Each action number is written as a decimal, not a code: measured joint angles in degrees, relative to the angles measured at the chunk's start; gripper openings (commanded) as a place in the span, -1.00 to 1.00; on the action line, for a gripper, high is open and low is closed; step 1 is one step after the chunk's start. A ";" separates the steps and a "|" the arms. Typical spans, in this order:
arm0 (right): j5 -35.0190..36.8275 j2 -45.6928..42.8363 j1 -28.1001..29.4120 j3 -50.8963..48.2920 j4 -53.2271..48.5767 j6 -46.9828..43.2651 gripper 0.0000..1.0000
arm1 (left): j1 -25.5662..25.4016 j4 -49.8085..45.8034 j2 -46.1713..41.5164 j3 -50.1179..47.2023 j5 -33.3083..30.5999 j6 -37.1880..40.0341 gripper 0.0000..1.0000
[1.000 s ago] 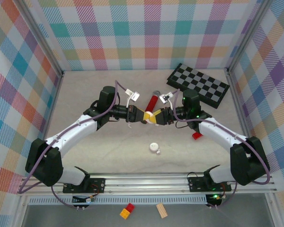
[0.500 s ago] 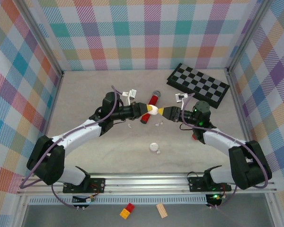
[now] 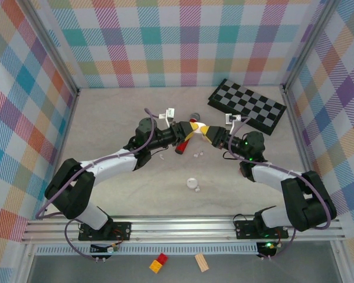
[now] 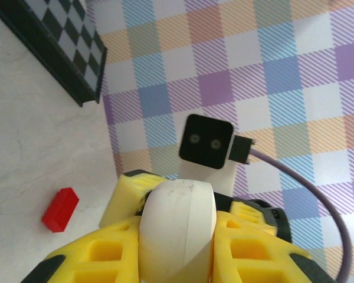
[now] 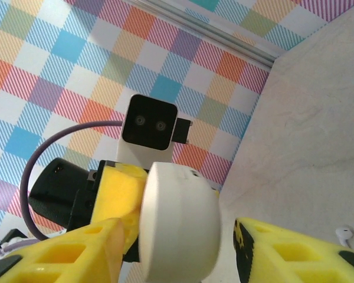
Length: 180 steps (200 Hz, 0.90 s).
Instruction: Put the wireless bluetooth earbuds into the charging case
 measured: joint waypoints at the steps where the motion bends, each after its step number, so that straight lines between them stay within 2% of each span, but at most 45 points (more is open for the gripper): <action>1: 0.04 0.07 0.00 0.00 0.09 0.00 -0.04 | 0.00 0.07 0.00 0.00 -0.02 -0.02 -0.67; 27: 0.57 1.31 0.00 -0.02 2.99 1.31 -0.13 | 0.02 1.66 0.44 0.00 -0.26 -0.28 -0.64; 53: 0.83 3.13 0.00 -0.02 5.35 2.58 -0.07 | 0.07 2.49 1.38 -0.02 -0.24 -0.90 -0.63; 122: 1.51 4.11 0.00 0.00 5.75 3.65 -0.08 | 0.07 4.22 1.44 -2.10 0.17 -1.57 -0.62; 138: 1.53 4.09 -0.02 0.00 5.75 3.63 -0.26 | 0.13 4.20 1.44 -2.12 0.17 -1.64 -0.62; 180: 1.29 4.02 -0.02 0.00 5.64 4.02 -0.36 | 0.13 4.17 1.46 -2.12 0.09 -1.44 -0.61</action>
